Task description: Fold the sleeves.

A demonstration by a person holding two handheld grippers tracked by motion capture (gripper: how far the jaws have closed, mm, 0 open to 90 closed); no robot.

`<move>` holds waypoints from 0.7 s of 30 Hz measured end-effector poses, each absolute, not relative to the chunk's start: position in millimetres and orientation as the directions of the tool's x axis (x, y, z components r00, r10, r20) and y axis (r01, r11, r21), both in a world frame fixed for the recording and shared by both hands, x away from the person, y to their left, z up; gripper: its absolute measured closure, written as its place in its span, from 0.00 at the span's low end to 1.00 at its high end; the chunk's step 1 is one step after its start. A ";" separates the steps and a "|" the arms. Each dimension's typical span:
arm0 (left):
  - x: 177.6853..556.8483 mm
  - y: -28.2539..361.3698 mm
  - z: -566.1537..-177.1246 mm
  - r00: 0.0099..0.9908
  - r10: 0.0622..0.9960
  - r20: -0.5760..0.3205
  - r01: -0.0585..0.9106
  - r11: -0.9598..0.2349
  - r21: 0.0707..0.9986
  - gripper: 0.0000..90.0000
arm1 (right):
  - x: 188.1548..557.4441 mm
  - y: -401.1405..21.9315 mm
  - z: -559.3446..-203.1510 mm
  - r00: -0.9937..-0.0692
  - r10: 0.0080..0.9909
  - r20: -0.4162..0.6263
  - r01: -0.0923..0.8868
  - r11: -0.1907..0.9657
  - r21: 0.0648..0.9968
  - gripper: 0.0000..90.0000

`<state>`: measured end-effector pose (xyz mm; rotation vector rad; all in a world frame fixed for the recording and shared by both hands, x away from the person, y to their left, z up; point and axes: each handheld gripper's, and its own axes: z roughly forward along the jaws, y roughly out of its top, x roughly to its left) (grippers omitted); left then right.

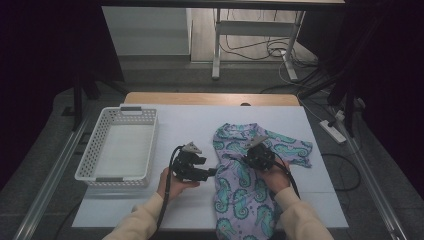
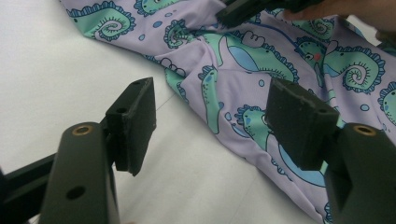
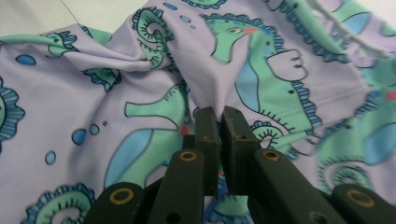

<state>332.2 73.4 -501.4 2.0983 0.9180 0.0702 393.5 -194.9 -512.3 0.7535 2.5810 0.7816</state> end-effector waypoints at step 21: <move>332.3 79.3 -499.0 0.723 0.642 -0.256 0.590 -0.380 0.712 0.37 | 395.6 -220.1 -500.6 -0.748 0.662 -0.050 0.460 0.572 0.680 0.52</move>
